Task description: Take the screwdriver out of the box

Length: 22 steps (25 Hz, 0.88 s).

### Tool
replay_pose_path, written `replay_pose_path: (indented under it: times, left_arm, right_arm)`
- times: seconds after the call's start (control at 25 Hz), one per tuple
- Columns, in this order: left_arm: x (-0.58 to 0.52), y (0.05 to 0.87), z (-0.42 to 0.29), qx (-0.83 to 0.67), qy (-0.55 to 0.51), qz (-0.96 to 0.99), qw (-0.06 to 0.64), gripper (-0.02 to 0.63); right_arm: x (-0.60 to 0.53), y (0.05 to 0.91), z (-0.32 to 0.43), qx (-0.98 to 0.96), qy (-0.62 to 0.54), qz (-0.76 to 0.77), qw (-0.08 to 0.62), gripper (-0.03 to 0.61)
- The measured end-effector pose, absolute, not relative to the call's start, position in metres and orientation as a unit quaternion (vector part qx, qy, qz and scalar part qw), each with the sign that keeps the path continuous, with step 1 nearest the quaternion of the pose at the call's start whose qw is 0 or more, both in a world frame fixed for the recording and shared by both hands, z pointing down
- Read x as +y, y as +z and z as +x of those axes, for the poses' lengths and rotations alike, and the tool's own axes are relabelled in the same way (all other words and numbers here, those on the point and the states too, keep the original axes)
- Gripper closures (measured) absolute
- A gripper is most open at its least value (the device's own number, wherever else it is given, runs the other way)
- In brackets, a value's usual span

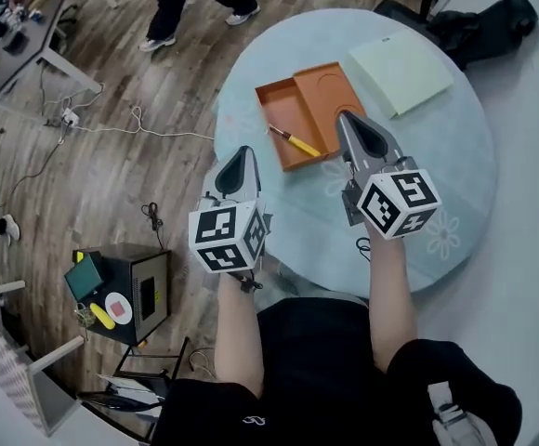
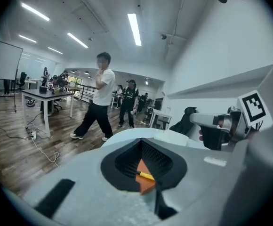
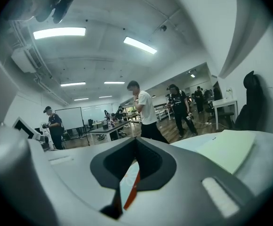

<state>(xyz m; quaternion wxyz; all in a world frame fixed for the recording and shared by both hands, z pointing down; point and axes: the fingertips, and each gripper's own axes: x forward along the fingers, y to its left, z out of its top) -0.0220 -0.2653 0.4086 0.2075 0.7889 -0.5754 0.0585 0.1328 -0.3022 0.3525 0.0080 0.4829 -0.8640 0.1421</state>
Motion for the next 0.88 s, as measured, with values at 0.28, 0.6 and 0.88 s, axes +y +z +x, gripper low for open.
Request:
replay_pose_path:
  times: [0.28, 0.6, 0.88]
  left_arm:
    - [-0.315, 0.442, -0.021, -0.556, 0.093, 0.794, 0.228, 0.612]
    - [-0.352, 0.470, -0.020, -0.517, 0.105, 0.809, 0.261, 0.612]
    - [-0.362, 0.498, -0.045, -0.511, 0.110, 0.803, 0.287, 0.612]
  right_arm:
    - [-0.344, 0.405, 0.122, -0.853, 0.186, 0.486, 0.036, 0.566]
    - [-0.364, 0.505, 0.090, -0.846, 0.244, 0.423, 0.214, 0.566]
    - [-0.359, 0.577, 0.051, -0.836, 0.212, 0.307, 0.403, 0.472]
